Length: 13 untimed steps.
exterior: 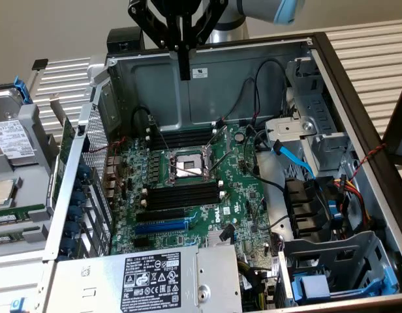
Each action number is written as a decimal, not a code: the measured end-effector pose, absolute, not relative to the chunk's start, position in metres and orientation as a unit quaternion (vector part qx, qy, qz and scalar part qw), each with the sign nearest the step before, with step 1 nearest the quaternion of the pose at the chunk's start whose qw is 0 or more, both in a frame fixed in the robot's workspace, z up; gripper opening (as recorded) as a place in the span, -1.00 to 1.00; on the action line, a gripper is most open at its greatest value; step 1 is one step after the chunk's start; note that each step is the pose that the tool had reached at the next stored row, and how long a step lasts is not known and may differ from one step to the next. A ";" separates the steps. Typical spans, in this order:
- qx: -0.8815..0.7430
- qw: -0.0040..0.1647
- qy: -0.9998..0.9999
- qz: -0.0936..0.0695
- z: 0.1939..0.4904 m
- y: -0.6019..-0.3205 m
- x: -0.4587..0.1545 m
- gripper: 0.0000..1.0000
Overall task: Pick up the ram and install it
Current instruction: 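Reach for the ram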
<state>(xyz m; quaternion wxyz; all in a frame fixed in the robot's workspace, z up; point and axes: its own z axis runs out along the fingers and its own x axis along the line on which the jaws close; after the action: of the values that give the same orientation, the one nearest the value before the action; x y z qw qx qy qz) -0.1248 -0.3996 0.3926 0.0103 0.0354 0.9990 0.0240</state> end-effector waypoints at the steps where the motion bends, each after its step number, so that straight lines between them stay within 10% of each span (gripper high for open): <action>1: 0.035 0.010 0.999 0.024 0.393 -0.400 -0.127 -0.79; 13: 0.035 0.010 0.999 0.024 0.392 -0.406 -0.171 -0.79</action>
<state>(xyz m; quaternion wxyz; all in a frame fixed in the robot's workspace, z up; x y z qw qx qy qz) -0.1708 -0.4060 0.3919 0.0103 0.0354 0.9990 0.0240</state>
